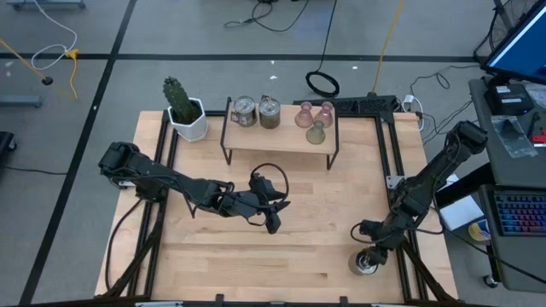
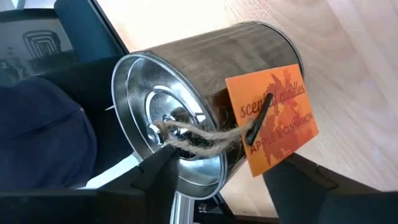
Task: Pick & Place candle stick holders
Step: Put the silver scented candle on the shelf
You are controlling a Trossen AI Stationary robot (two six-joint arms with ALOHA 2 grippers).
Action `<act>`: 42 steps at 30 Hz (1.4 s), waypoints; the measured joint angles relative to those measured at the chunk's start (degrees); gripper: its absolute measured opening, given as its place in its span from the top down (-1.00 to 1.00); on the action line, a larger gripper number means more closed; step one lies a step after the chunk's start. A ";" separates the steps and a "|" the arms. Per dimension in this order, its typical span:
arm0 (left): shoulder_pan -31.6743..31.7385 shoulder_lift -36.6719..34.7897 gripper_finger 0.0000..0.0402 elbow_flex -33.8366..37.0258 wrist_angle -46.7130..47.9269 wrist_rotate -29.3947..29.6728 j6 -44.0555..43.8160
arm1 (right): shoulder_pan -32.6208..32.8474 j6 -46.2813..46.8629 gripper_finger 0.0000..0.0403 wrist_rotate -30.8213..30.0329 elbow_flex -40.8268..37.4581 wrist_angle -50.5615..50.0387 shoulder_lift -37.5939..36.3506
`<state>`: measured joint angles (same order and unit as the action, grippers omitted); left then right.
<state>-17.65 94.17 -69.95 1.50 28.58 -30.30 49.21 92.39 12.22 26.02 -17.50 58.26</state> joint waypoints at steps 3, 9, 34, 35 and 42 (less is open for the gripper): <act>-0.02 0.00 0.39 0.00 -0.02 0.00 0.02 | 0.00 0.19 0.09 0.03 -0.04 -0.08 0.00; 0.00 0.00 0.39 0.00 -0.02 0.00 0.04 | 0.00 0.32 0.37 -0.10 -0.04 -0.17 0.00; -0.02 0.02 0.39 0.00 -0.17 -0.03 0.04 | -0.47 1.43 0.99 -5.44 0.21 -9.26 -0.17; -0.02 0.02 0.39 0.00 -0.18 -0.03 0.04 | -0.46 1.41 0.99 -5.76 0.39 -8.59 -0.32; -0.02 0.02 0.39 0.00 -0.12 -0.04 0.04 | -0.48 -0.12 1.00 -9.72 0.44 -6.77 -2.53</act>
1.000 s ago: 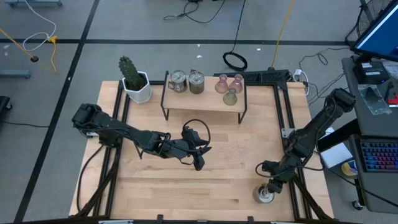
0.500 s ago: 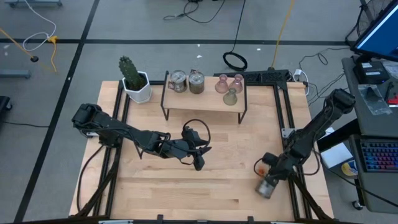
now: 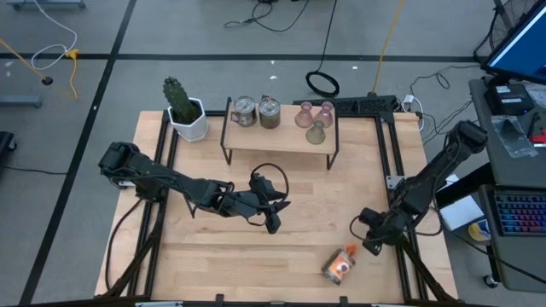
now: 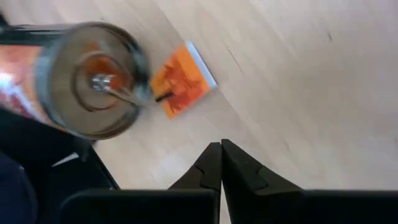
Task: Pick & Place candle stick holders
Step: Put the silver scented candle on the shelf
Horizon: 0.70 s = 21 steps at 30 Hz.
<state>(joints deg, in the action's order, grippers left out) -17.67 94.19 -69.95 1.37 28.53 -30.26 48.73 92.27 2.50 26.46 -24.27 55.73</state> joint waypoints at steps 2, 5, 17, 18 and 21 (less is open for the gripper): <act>0.00 0.00 0.39 0.00 0.00 -0.10 -0.02 | 0.00 -1.30 1.00 -2.50 0.00 -0.04 -1.61; 0.01 0.00 0.39 0.00 -0.06 -1.05 0.00 | -0.01 -4.06 1.00 -6.72 0.02 0.25 -4.61; 0.00 0.00 0.39 0.00 -0.16 -5.06 -2.64 | -0.02 -22.79 1.00 -14.31 0.07 9.56 -10.91; 0.00 0.00 0.39 0.00 -0.14 -5.35 -3.26 | -0.02 -25.01 1.00 -14.32 0.07 10.60 -10.91; 0.00 0.00 0.39 0.00 -0.08 -6.73 -4.82 | -0.02 -31.27 1.00 -14.46 0.07 12.64 -10.85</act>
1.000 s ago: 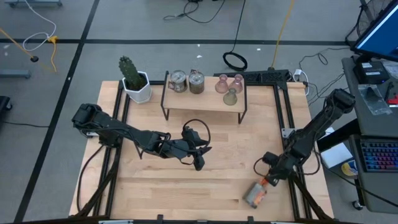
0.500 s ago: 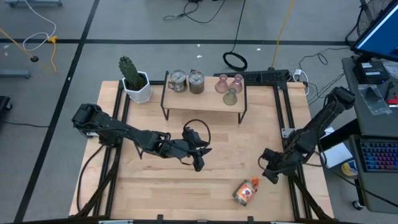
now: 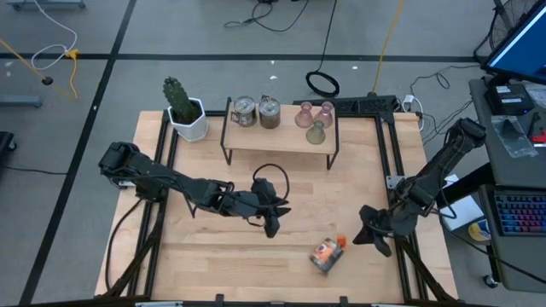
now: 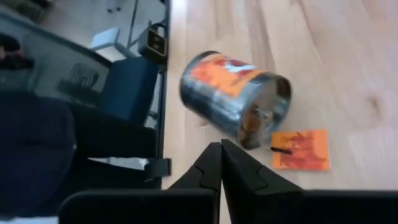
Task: Pick & Place candle stick holders
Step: Put the silver scented candle on the shelf
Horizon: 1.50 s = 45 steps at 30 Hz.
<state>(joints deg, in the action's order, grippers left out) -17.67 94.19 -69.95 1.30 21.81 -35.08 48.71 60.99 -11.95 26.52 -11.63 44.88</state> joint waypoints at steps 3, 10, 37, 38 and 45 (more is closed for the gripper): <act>0.00 0.00 0.39 0.00 0.13 -1.48 -0.90 | -0.95 -4.00 1.00 -0.28 0.00 0.44 0.15; -0.21 0.00 0.39 0.00 0.36 -2.08 -5.77 | -6.63 -8.61 0.83 0.06 0.02 0.30 2.23; -2.22 11.13 -0.11 0.00 3.50 -9.31 -24.02 | -22.58 -22.99 -0.30 13.78 0.11 18.04 22.22; -2.13 11.64 -0.13 -0.01 2.90 -9.59 -24.12 | -23.06 -23.22 -0.30 13.77 0.10 18.22 22.80; -1.60 15.78 -0.18 0.00 -0.66 -11.92 -23.99 | -26.61 -24.39 -0.30 16.37 0.11 22.66 26.41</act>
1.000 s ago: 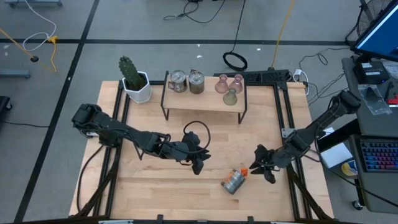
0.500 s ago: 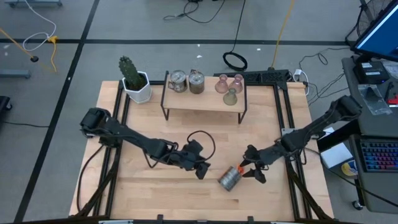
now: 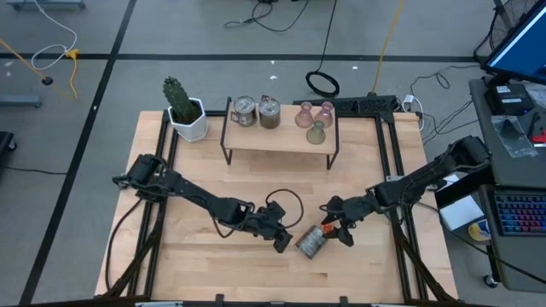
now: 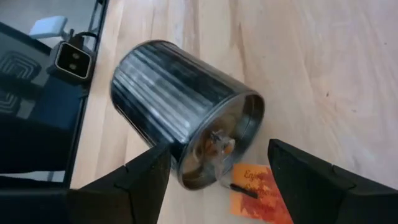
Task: Pick & Place candle stick holders
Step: Put the silver scented candle on the shelf
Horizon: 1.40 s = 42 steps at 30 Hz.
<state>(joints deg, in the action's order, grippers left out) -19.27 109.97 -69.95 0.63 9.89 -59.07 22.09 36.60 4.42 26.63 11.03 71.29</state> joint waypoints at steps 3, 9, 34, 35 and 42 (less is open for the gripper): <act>0.30 1.43 -0.18 -0.02 -0.97 -1.18 0.02 | -1.59 -0.22 -0.31 1.87 0.02 1.63 1.64; 1.02 3.21 -0.18 -0.05 -3.18 -2.05 0.90 | -3.50 -0.24 -0.30 5.53 -0.04 4.20 4.54; 3.15 4.22 -0.18 -0.04 -3.84 -4.02 3.37 | -6.00 -3.07 -0.27 6.39 -0.04 10.55 6.14; 3.21 4.22 -0.18 -0.04 -3.84 -4.02 3.37 | -6.15 -3.23 -0.27 6.39 -0.04 10.28 6.14; 3.21 4.20 -0.18 -0.04 -3.75 -5.81 1.50 | -7.28 -4.78 -0.27 8.64 -0.04 9.96 6.16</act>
<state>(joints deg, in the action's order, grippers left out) -16.05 114.17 -70.00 -3.11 4.08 -57.57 14.81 31.82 13.06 26.59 21.00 77.45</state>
